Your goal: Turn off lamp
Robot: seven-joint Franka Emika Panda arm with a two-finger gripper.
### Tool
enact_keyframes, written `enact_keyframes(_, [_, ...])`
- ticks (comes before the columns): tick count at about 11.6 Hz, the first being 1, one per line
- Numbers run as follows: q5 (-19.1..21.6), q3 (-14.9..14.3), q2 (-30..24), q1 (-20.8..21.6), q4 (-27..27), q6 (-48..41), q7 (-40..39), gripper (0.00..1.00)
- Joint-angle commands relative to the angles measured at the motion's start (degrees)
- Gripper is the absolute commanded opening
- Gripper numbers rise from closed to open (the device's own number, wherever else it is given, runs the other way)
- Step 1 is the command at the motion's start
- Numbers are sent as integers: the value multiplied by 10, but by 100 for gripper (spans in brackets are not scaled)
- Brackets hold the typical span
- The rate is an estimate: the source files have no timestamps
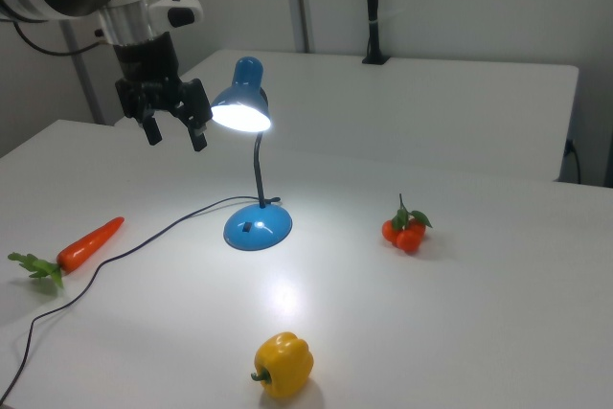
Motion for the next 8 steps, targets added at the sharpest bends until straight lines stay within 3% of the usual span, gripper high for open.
enact_keyframes(1, [-1, -4, -5, 2, -6, 0, -34, 50])
enact_keyframes(3, [-1, -4, -5, 2, -6, 0, -37, 11])
enact_keyframes(4, [-1, -4, -5, 2, -6, 0, -37, 0])
enact_keyframes(8, [-1, -4, -5, 1, -6, 0, -37, 0])
